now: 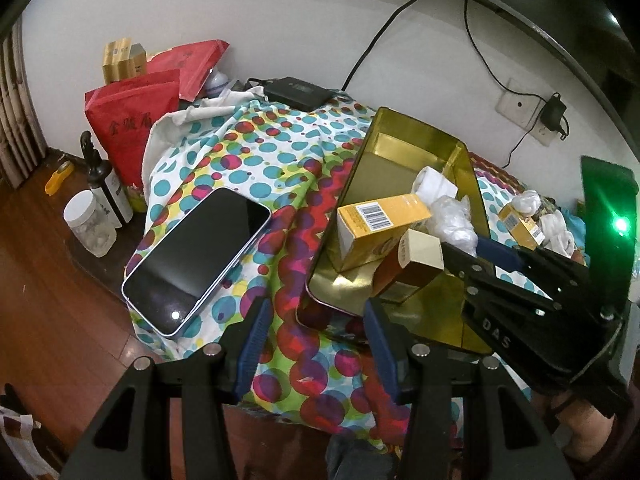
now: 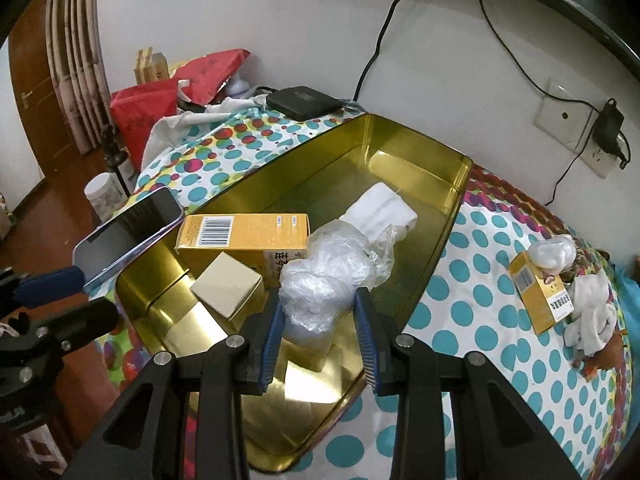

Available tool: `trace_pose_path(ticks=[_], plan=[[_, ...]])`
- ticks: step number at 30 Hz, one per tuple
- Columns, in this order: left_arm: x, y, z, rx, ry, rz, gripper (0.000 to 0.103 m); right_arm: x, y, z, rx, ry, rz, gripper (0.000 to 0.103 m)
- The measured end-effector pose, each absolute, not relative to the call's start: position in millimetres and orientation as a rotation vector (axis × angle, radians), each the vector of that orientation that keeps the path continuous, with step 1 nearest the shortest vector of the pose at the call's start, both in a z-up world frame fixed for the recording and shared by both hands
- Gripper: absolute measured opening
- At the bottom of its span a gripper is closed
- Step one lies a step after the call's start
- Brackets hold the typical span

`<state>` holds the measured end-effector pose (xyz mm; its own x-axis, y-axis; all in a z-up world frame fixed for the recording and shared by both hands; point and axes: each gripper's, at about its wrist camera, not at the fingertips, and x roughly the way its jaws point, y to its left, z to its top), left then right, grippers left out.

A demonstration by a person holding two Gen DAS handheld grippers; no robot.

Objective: Organize objects
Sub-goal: 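Release the clear plastic bag into the gold tray with the right gripper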

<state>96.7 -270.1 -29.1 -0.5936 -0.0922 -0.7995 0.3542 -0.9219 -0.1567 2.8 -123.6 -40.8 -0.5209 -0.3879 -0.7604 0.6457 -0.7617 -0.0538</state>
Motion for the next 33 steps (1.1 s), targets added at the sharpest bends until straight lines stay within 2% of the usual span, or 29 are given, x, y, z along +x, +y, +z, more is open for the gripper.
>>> trace_pose_path(ticks=[18, 22, 24, 25, 33], plan=[[95.9, -267.9, -27.8, 1.261, 0.438, -2.568, 0.049, -6.9, -140.8, -52.9, 1.032, 0.484, -2.273, 0.032], [94.4, -265.0, -26.7, 1.254, 0.424, -2.562, 0.049, -7.1, -134.9, -48.7, 1.016, 0.439, -2.273, 0.041], [93.3, -264.9, -27.1, 1.259, 0.432, -2.562, 0.049, -5.8, -131.0, -43.9, 0.998, 0.433, -2.301, 0.066], [92.7, -264.2, -27.3, 1.261, 0.433, -2.562, 0.049, -4.6, -128.0, -40.1, 0.976, 0.422, -2.32, 0.071], [84.7, -246.0, -26.2, 1.276, 0.417, -2.593, 0.049, -2.8, -87.4, -7.4, 0.861, 0.33, -2.422, 0.072]])
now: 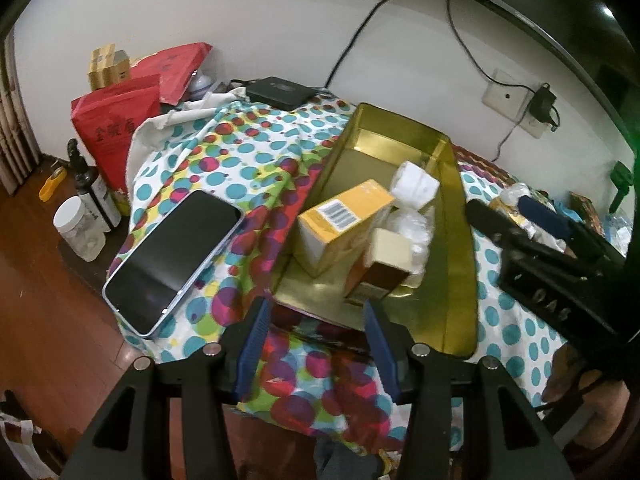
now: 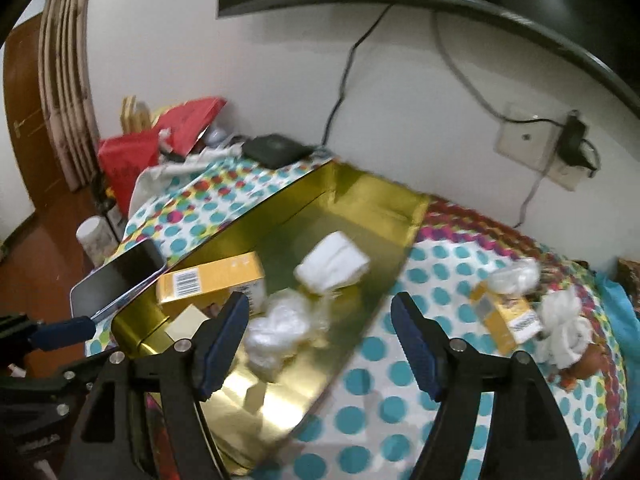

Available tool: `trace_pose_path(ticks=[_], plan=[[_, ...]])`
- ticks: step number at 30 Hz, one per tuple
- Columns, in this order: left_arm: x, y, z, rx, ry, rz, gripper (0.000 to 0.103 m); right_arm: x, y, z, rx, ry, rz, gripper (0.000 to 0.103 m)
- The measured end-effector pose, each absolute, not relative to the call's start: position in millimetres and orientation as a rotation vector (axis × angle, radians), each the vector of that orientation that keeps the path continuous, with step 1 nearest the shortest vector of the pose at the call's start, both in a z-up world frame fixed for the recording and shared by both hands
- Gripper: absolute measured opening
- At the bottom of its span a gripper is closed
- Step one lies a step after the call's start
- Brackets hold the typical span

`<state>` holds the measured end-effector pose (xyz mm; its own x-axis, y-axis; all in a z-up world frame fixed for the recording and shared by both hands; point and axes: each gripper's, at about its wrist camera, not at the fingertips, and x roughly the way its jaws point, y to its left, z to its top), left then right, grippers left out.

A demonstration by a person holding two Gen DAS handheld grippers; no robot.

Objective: Organize objects
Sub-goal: 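Release the clear plastic bag into the gold tray with the right gripper, then grasp the brown gourd-shaped figurine with the right gripper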

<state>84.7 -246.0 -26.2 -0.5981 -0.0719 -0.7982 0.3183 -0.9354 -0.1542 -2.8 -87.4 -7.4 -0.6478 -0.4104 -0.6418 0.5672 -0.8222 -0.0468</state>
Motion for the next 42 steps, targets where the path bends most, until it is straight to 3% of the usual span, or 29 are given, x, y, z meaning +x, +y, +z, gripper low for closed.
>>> trace_pose_path(ticks=[8, 18, 42], plan=[[69.4, -215.5, -26.6, 1.319, 0.358, -2.644, 0.049, -24.1, -5.3, -16.2, 0.852, 0.326, -2.643, 0.072], [52.1, -169.5, -20.1, 1.356, 0.281, -2.719, 0.049, -60.3, 117.4, -50.1, 1.063, 0.124, -2.838, 0.073], [16.6, -80.6, -37.6, 1.535, 0.075, -2.786, 0.05, -117.2, 144.2, -86.4, 1.19, -0.02, -2.88, 0.069]])
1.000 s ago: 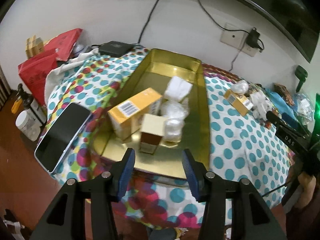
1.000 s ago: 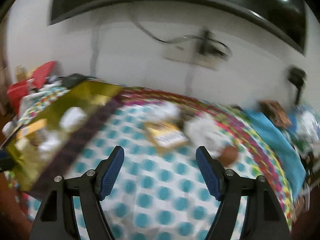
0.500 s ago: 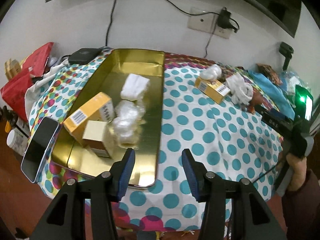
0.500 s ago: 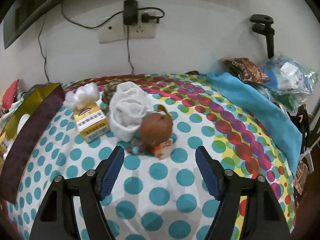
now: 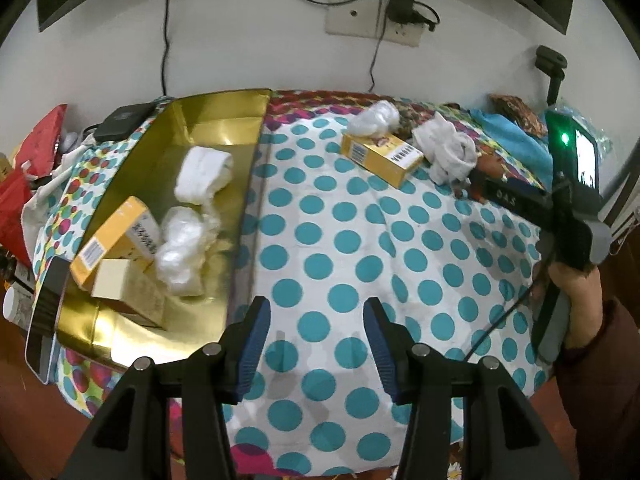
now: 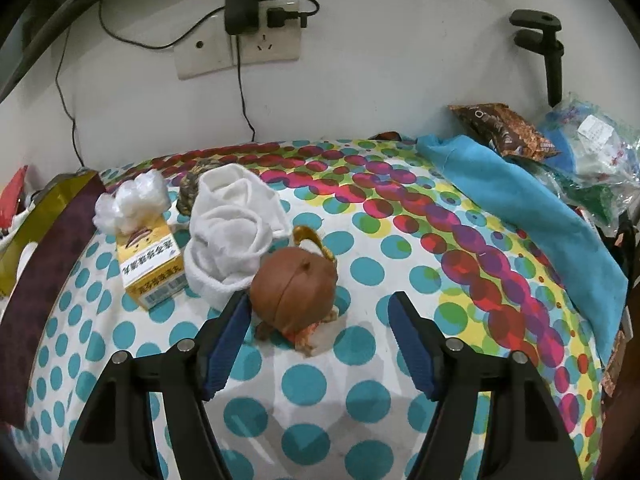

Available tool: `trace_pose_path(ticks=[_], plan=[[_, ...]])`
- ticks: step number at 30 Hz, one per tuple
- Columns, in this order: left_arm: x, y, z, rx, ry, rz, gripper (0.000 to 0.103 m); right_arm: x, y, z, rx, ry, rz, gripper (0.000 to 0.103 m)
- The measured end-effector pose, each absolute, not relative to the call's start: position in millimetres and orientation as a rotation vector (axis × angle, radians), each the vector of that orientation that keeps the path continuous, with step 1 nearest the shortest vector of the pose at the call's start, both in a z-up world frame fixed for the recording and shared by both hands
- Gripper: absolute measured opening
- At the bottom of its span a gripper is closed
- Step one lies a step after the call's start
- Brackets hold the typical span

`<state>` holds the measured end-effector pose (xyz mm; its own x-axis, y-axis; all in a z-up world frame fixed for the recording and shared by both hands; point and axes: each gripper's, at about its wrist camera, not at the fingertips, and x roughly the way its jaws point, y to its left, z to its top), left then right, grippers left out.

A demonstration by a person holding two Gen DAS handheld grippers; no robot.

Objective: Organize objects
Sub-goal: 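Grasp the brown gourd-shaped figurine with the right gripper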

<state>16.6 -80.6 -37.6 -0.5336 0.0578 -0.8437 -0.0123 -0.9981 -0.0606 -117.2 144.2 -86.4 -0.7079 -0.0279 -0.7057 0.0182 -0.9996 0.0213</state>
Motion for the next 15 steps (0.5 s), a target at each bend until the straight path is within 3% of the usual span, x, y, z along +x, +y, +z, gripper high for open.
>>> trace_pose_path(ticks=[5, 8, 10, 15], plan=[[7.8, -64.8, -43.0, -1.506, -0.039, 2.689, 0.049, -127.1, 141.8, -89.3, 1.224, -0.035, -2.86, 0.066], [2.0, -54.8, -44.2, -1.495, -0.018, 2.679, 0.049, -129.4, 139.9, -90.9, 1.237, -0.041, -2.835, 0.055], [-2.7, -47.1, -44.2, -1.477, -0.002, 2.674, 0.049, -130.5, 137.7, -91.9, 1.238, -0.036, -2.817, 0.041], [-19.0, -29.6, -45.7, -1.42, 0.032, 2.666, 0.05, -127.9, 135.6, -89.1, 1.216, 0.008, -2.834, 0.037]])
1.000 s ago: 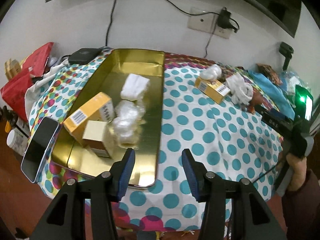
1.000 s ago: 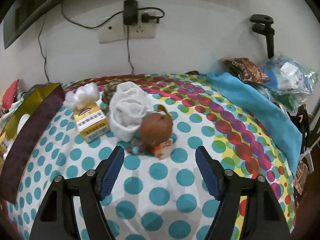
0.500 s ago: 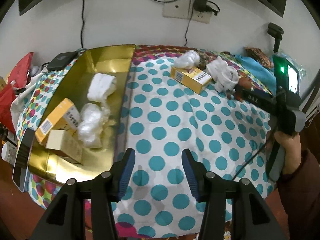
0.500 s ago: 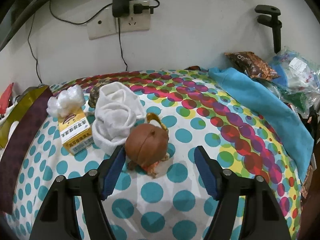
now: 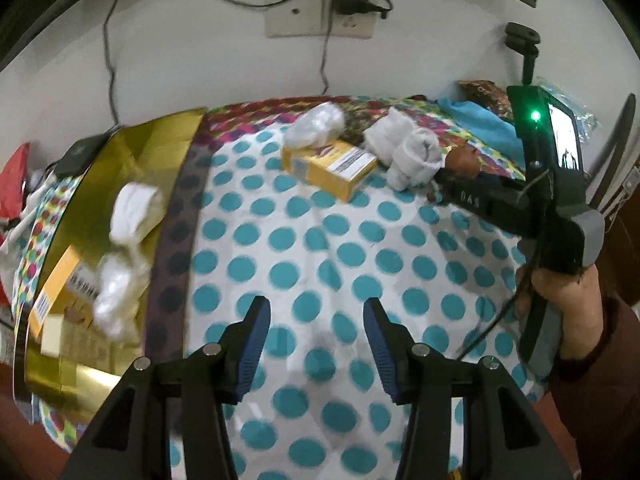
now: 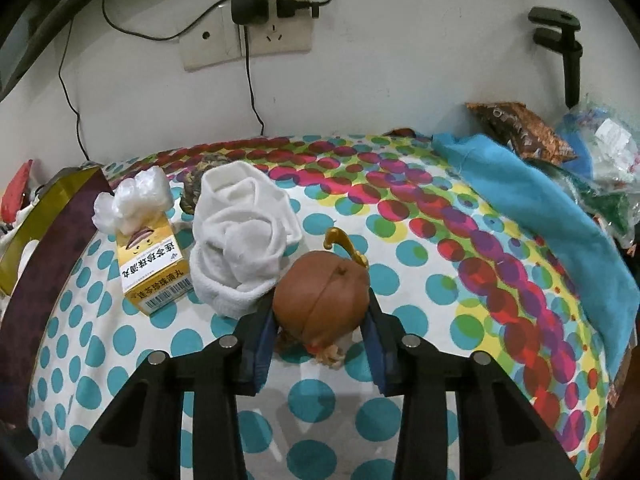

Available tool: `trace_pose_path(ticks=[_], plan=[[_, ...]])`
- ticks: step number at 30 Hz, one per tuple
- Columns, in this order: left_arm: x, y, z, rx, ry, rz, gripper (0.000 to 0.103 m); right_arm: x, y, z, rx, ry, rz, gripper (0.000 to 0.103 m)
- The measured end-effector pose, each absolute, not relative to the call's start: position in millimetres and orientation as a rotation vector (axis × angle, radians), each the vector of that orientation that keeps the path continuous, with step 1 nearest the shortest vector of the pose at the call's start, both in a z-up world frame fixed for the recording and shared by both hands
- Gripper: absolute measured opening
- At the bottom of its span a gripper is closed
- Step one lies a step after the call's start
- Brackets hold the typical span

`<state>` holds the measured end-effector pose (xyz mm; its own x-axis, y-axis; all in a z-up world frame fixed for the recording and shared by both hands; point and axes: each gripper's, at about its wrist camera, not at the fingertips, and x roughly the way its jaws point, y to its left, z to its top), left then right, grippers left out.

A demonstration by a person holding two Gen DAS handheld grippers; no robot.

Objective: Organize objects
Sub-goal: 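Grasp the brown gourd-shaped figurine with the right gripper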

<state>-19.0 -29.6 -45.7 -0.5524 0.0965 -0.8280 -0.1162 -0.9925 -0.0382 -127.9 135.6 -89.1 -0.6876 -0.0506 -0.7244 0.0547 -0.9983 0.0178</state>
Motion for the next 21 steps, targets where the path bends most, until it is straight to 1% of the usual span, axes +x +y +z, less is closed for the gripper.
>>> trace_pose_path(ticks=[5, 8, 9, 10, 11, 14, 17, 21], plan=[[-36.5, -8.3, -46.4, -1.354, 0.039, 2.625, 0.05, -123.4, 153.4, -86.7, 1.229, 0.002, -2.859, 0.037], [-46.1, 9.7, -49.5, -1.318, 0.095, 2.596, 0.05, -118.9, 169.9, -86.1, 1.239, -0.014, -2.884, 0.036], [-47.8, 14.0, -50.3, -1.307, 0.103, 2.586, 0.052, -117.5, 174.5, -85.8, 1.241, -0.017, -2.893, 0.037], [-51.5, 20.3, -51.7, -1.294, 0.12, 2.581, 0.058, -115.3, 181.1, -85.5, 1.244, -0.027, -2.905, 0.036], [-54.1, 25.5, -52.5, -1.277, 0.133, 2.584, 0.06, -114.2, 185.8, -85.7, 1.247, -0.036, -2.911, 0.037], [-65.8, 40.8, -53.5, -1.22, 0.172, 2.572, 0.061, -107.7, 200.3, -85.6, 1.252, -0.095, -2.929, 0.037], [-85.8, 52.5, -53.9, -1.195, 0.159, 2.524, 0.061, -103.9, 206.8, -85.6, 1.249, -0.139, -2.935, 0.037], [-112.4, 60.4, -59.8, -1.234, 0.092, 2.471, 0.062, -103.0, 204.7, -86.3, 1.253, -0.098, -2.936, 0.037]])
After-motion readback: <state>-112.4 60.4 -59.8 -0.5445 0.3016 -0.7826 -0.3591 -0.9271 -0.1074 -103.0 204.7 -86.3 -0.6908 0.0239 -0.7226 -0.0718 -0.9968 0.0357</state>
